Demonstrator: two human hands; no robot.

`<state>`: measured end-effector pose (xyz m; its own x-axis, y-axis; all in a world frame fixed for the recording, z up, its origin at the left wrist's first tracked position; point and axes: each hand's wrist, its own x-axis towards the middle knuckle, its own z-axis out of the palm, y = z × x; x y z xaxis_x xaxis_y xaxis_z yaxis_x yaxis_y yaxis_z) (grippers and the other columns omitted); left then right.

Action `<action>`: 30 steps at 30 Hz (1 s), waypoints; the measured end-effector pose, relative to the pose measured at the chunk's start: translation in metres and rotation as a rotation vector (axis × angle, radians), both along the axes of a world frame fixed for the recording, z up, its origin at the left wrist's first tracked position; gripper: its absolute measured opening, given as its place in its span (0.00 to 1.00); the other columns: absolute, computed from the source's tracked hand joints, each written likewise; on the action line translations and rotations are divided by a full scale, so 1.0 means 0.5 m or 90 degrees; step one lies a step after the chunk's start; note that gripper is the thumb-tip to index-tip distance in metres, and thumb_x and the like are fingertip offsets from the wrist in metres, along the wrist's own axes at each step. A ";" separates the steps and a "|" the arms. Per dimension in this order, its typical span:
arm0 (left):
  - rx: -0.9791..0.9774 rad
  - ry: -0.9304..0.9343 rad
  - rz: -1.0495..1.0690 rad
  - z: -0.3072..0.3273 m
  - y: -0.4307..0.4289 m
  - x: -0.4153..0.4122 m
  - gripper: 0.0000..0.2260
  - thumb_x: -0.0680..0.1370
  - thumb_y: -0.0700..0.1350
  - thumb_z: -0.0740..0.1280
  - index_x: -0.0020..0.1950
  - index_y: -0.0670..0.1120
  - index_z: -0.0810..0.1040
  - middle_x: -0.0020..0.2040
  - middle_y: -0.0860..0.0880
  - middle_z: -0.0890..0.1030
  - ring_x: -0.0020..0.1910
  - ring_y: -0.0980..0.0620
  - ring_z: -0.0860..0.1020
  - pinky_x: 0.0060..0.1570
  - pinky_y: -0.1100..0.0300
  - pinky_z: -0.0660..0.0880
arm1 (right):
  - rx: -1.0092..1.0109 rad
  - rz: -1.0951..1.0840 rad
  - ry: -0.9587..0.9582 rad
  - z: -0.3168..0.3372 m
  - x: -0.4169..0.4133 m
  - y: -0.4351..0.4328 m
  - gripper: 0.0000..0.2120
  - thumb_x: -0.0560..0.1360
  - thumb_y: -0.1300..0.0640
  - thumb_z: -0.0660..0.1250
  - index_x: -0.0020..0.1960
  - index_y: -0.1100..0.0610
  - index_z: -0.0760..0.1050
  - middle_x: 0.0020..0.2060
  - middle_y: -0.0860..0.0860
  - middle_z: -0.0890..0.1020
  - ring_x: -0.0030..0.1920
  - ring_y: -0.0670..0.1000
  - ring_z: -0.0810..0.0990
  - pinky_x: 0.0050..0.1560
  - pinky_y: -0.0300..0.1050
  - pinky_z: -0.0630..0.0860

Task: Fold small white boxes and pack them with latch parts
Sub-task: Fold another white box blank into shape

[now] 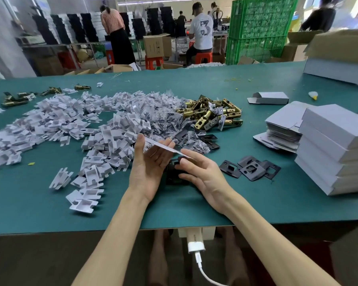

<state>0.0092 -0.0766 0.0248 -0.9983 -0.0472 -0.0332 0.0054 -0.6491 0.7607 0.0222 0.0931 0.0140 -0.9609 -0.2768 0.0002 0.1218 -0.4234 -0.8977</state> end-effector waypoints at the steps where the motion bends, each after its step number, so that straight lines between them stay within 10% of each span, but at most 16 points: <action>1: 0.000 -0.005 0.005 0.000 0.000 0.001 0.56 0.57 0.67 0.82 0.72 0.31 0.73 0.65 0.36 0.82 0.66 0.42 0.81 0.65 0.53 0.79 | 0.006 0.003 0.001 0.001 0.001 0.000 0.29 0.69 0.56 0.76 0.69 0.59 0.76 0.58 0.57 0.85 0.55 0.53 0.85 0.53 0.44 0.82; 14: -0.012 0.043 -0.125 0.008 0.005 0.012 0.52 0.62 0.53 0.86 0.78 0.35 0.67 0.75 0.36 0.73 0.75 0.40 0.73 0.75 0.47 0.69 | -0.130 -0.005 -0.093 0.007 -0.004 0.010 0.21 0.79 0.65 0.66 0.72 0.59 0.72 0.50 0.58 0.85 0.47 0.56 0.85 0.47 0.46 0.82; 20: 0.042 0.051 -0.151 0.011 0.003 0.013 0.33 0.61 0.49 0.86 0.61 0.40 0.79 0.77 0.35 0.70 0.77 0.38 0.69 0.71 0.47 0.74 | -0.177 -0.001 -0.111 0.007 -0.003 0.014 0.13 0.80 0.61 0.64 0.65 0.54 0.73 0.47 0.56 0.84 0.45 0.55 0.85 0.47 0.46 0.81; 30: -0.071 0.085 -0.225 -0.001 0.015 0.022 0.45 0.68 0.53 0.81 0.78 0.34 0.66 0.75 0.36 0.73 0.78 0.38 0.68 0.79 0.46 0.63 | -0.136 -0.003 -0.077 -0.002 -0.002 0.012 0.14 0.69 0.58 0.71 0.54 0.60 0.81 0.43 0.56 0.86 0.43 0.53 0.85 0.45 0.45 0.81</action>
<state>0.0202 -0.0688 0.0243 -0.9490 0.3038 0.0838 -0.1000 -0.5424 0.8341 0.0211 0.0990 0.0131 -0.9586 -0.2789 -0.0573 0.2213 -0.6031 -0.7663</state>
